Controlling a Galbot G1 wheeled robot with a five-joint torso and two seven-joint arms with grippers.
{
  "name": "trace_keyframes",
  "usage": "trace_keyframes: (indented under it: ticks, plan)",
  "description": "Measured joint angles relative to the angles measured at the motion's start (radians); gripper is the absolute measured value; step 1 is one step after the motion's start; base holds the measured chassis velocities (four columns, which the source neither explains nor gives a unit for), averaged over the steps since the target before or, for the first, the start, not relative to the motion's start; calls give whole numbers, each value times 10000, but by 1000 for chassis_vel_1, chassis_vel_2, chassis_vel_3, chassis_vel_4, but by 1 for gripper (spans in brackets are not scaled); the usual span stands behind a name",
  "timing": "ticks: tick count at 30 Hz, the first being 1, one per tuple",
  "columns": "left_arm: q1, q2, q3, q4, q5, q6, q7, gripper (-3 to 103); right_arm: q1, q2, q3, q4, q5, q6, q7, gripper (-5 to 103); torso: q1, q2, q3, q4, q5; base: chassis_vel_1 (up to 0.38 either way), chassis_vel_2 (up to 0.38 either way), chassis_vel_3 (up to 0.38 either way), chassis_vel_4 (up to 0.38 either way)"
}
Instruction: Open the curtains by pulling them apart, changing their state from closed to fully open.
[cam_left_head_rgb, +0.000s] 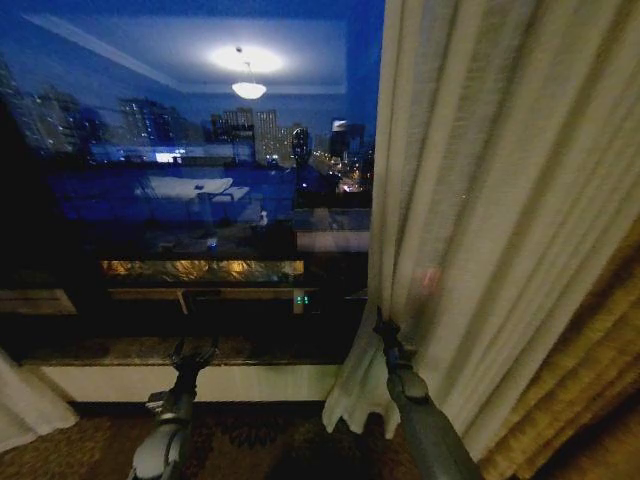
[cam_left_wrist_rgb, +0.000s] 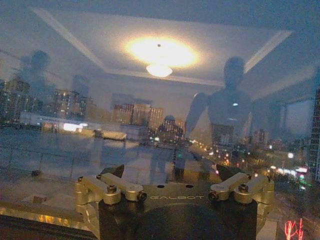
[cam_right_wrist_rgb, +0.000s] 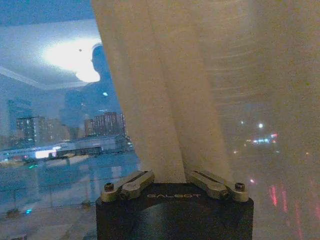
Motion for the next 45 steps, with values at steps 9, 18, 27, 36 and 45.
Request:
trace_keyframes:
  ticks: [9, 18, 27, 36, 45]
  plan:
    - [0, 0, 0, 0, 0, 0, 0, 100, -33, -33, 44, 17, 104, 22, -13, 0, -1, 1, -1, 0, 1, -340, -343, 339, 359]
    - [0, 0, 3, 0, 0, 0, 0, 100, -62, -32, 41, -46, 112, 458, 88, 0, 0, 0, 1, -1, -2, -370, -359, 376, 360]
    - [0, -2, 5, -1, 0, 0, 5, 100, -121, -56, 26, -29, -286, 504, 110, 0, -3, 1, 0, -3, 5, -161, -157, 144, 159]
    - [0, 2, -8, 0, 0, 0, 0, 100, 286, -541, 443, -918, -586, 420, 742, 0, -3, 1, -1, 5, -1, 34, 27, -17, -17]
    - [0, -1, 0, -1, 0, 0, 1, 100, 194, -1287, 888, -1065, -515, -126, 2221, 0, -3, 1, -1, 1, 1, 0, 0, 0, 0]
